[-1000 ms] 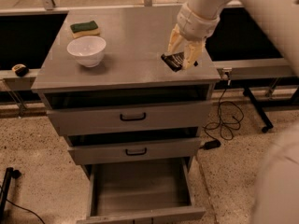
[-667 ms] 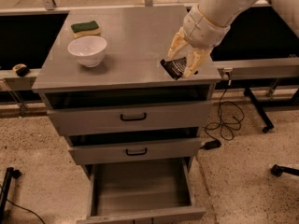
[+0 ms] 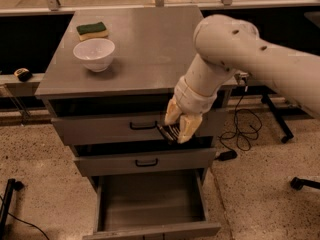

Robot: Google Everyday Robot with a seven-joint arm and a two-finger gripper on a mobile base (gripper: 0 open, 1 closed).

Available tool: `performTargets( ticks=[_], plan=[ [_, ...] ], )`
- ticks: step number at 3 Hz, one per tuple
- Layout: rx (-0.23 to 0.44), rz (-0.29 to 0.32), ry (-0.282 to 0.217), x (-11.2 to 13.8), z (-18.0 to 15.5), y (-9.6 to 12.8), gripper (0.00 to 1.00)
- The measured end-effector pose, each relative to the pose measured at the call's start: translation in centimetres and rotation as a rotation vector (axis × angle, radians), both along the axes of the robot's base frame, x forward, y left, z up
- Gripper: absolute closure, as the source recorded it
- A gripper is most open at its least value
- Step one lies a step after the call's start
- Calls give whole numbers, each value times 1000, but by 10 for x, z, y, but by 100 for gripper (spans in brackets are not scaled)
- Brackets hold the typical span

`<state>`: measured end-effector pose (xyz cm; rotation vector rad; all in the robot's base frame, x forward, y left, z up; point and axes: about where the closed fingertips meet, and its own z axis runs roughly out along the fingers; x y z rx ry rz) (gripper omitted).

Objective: Place rxbar chocolate into bottom drawer

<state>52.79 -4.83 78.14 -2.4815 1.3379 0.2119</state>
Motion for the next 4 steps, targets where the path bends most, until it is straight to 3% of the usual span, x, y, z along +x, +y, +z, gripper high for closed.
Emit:
performTargets(
  ticks=[1,2,3,4],
  plan=[
    [-10,7,16,-7,-6,-2,100],
    [63,-16,64,-4,-6,-21,100],
    [266,-21,180,-22,-64,-21,100],
    [556,-175,275,-45,-145,-21,100]
  ],
)
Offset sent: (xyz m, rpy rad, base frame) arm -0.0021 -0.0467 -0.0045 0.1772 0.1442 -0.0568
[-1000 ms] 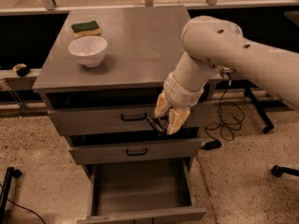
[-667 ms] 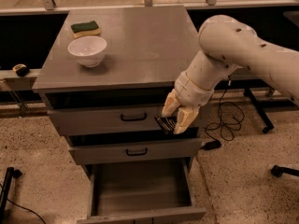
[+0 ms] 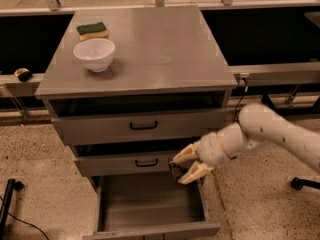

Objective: Place rxbar chocolate into bottom drawer

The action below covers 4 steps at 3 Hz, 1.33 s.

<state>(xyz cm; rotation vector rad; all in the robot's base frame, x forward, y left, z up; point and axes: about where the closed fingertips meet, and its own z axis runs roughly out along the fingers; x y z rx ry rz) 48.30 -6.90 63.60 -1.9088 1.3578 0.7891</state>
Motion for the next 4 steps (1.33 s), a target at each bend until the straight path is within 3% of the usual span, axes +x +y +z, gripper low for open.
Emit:
performTargets(
  ticks=[1,2,3,4],
  plan=[
    [125,-168,5,-9,-43,-18,100],
    [122,-194,-1,-7,-46,-25,100],
    [184,-171,-38,20,-55,7,100],
    [271,-210,-49,47,-118,36,100]
  ],
)
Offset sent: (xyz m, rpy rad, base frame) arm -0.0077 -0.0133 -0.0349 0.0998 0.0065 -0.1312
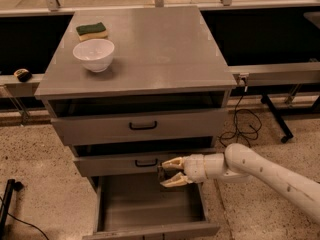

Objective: Place rxbar chocolate into bottom drawer

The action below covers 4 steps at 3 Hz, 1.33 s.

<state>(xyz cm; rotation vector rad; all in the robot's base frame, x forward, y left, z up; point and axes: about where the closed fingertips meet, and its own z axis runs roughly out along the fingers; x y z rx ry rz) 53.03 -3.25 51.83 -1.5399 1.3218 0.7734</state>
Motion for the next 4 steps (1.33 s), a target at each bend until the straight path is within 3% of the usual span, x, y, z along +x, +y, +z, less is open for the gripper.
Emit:
performTargets(
  ticks=[1,2,3,4],
  plan=[
    [37,-9,10,17,-64,10,100],
    [32,-32,19,25,-115,-2,100],
    [35,-37,23,26,-119,-2,100],
    [-7,-31,34,32,-140,11,100]
  ],
)
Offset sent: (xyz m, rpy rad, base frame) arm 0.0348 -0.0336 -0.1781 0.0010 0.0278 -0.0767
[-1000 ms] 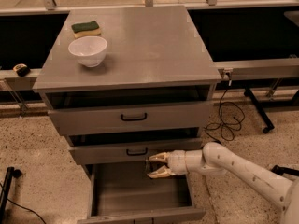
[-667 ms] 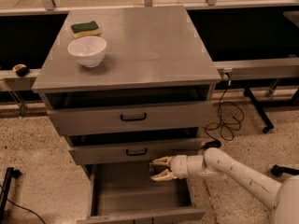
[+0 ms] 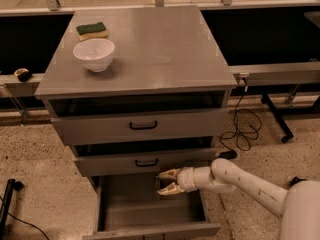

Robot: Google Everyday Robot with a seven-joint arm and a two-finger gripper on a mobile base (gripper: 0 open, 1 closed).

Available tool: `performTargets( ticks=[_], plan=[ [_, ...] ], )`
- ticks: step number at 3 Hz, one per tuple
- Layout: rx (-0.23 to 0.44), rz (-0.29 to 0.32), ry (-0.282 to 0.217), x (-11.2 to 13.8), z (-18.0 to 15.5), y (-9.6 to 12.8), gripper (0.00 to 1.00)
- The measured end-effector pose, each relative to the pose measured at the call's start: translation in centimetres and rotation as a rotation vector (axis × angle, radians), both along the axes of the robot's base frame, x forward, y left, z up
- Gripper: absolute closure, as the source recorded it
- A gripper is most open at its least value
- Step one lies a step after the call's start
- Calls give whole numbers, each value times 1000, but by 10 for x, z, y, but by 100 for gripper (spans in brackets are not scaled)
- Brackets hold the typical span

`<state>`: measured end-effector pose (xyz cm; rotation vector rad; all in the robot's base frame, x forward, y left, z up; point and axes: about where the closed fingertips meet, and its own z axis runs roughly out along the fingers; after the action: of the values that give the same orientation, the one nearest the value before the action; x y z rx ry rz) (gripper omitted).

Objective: Place rxbar chocolate into bottom drawer

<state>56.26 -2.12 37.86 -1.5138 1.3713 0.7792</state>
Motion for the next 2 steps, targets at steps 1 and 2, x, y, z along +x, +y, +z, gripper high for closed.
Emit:
performTargets(
  ticks=[1,2],
  plan=[
    [-116,8,-3,12,-66,17,100],
    [-185,29,-8,18,-119,19,100]
  ],
)
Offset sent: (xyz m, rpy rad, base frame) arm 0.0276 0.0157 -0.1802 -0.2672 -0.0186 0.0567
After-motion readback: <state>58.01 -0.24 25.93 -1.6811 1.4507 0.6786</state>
